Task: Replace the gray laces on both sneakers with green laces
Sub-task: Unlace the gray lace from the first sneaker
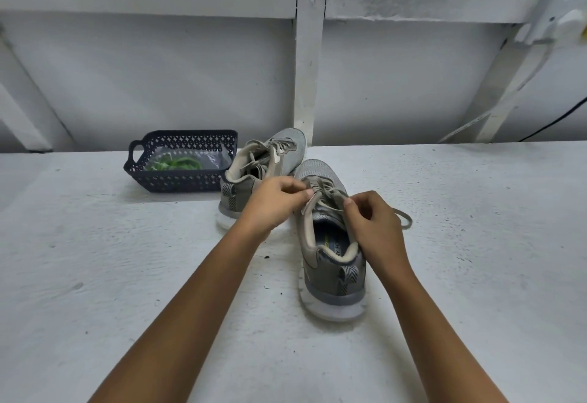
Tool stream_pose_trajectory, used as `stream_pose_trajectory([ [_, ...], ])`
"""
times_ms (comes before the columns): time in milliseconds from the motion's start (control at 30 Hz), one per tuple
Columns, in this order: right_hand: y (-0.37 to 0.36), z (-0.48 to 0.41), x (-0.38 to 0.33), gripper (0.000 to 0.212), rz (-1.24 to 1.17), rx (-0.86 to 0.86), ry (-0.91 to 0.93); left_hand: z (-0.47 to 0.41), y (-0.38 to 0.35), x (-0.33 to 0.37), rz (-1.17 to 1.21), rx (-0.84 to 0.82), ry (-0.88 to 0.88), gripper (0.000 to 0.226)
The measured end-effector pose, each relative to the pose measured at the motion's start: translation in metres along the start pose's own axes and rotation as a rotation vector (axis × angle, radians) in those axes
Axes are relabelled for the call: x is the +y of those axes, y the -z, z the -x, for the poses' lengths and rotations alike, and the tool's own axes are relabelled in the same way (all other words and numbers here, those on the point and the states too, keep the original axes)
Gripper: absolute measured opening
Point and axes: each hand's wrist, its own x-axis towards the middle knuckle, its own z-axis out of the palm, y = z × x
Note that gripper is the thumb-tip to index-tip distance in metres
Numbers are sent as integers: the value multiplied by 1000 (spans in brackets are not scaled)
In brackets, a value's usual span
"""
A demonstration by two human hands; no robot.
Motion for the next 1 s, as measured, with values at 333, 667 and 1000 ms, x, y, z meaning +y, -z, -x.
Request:
stream_pose_trajectory([
  [333,1,1,0,18,-32,0,-15,-3,6,6,150,159,126,30],
  [667,2,1,-1,15,-17,-4,-7,-1,0,2,194,187,40,24],
  [1000,1,1,0,15,-13,1,-10,12,-6,-3,236,109,95,26],
])
